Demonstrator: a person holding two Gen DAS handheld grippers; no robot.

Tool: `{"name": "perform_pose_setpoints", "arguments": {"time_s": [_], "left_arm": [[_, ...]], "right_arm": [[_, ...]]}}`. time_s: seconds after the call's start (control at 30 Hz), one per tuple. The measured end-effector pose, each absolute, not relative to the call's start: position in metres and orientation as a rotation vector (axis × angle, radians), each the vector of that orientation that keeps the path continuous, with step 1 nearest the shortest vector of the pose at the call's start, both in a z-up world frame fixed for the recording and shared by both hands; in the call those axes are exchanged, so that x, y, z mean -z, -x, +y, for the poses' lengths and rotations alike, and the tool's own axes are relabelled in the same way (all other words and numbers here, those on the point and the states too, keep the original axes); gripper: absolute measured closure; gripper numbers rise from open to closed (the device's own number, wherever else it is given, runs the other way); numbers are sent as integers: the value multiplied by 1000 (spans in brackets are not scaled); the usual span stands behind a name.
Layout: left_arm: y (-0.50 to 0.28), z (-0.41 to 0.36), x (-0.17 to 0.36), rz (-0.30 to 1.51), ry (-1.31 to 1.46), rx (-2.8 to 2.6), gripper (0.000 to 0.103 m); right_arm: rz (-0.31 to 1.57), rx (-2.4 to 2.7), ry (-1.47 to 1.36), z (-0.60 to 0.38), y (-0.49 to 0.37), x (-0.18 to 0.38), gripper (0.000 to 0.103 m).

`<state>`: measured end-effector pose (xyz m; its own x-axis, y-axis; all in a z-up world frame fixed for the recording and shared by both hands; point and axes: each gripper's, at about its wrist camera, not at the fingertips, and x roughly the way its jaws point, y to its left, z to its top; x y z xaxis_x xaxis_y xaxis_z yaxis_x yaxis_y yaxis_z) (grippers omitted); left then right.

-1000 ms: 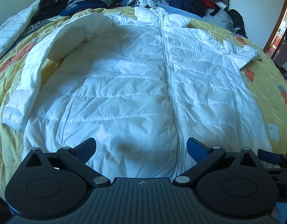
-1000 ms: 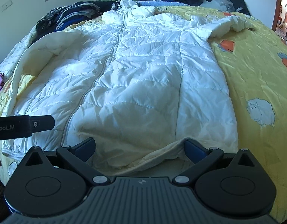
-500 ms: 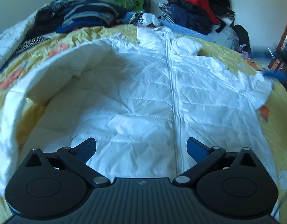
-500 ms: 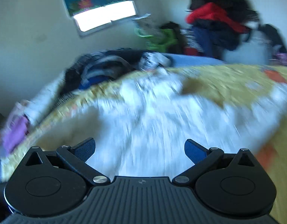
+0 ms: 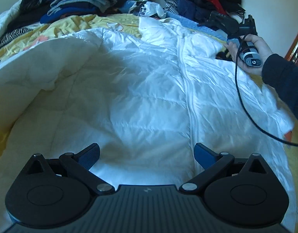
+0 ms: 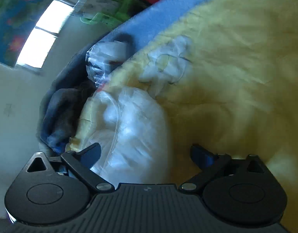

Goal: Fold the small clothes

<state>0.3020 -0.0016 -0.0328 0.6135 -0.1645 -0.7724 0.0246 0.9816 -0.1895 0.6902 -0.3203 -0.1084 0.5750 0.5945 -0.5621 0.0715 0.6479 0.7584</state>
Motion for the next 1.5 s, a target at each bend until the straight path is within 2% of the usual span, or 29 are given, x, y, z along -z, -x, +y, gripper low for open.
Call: {"name": "perform_pose_setpoints", "arguments": {"time_s": [0.1,0.13,0.17,0.27,0.5,0.57,0.63,0.73,0.8,0.83,0.9,1.0,1.03,1.07,1.1,1.13,1.23,1.3,1.43,1.5], "left_arm": [[-318,4,35,905,167,102,0],[-323,6,35,901,163,97,0],[-328,8,34,899,161,96,0],[-347,17,25,878,177,93,0],[-413,72,-32,687,481,187,0],[-430,89,-42,651,600,256,0],[-444,101,-41,676,710,347,0],[-448,97,-26,725,807,442,0],[-450,81,-10,792,781,481,0],[-449,76,0,820,775,462,0],[-445,68,15,864,772,413,0],[-433,63,25,914,746,353,0],[-429,64,27,924,749,363,0],[-424,66,27,929,748,374,0],[-423,66,28,929,740,370,0],[-424,66,27,925,729,355,0],[-442,69,23,928,750,286,0],[-452,68,18,927,744,266,0],[-444,61,31,1019,700,185,0],[-435,59,44,1068,702,195,0]], "right_arm": [[909,-360,-885,-313,-714,116,25],[909,-391,-886,-307,-718,118,44],[905,-426,-852,-299,-720,117,91],[859,-455,-685,-276,-712,99,92],[651,-696,-387,-244,-656,13,92],[561,-804,-150,-229,-600,-19,92],[444,-903,201,-206,-521,-33,93],[323,-943,729,-181,-410,-7,93],[352,-981,871,-182,-372,24,94],[381,-977,881,-184,-368,35,90],[427,-923,858,-193,-367,53,87],[468,-858,687,-206,-369,47,63],[502,-853,564,-216,-370,39,40],[528,-857,442,-227,-370,31,10],[540,-864,332,-237,-370,26,2],[550,-869,197,-253,-370,19,1],[627,-838,-75,-284,-375,15,10],[679,-776,-230,-302,-379,19,10],[817,-561,-572,-334,-406,45,11],[901,-549,-624,-332,-412,61,14]]}}
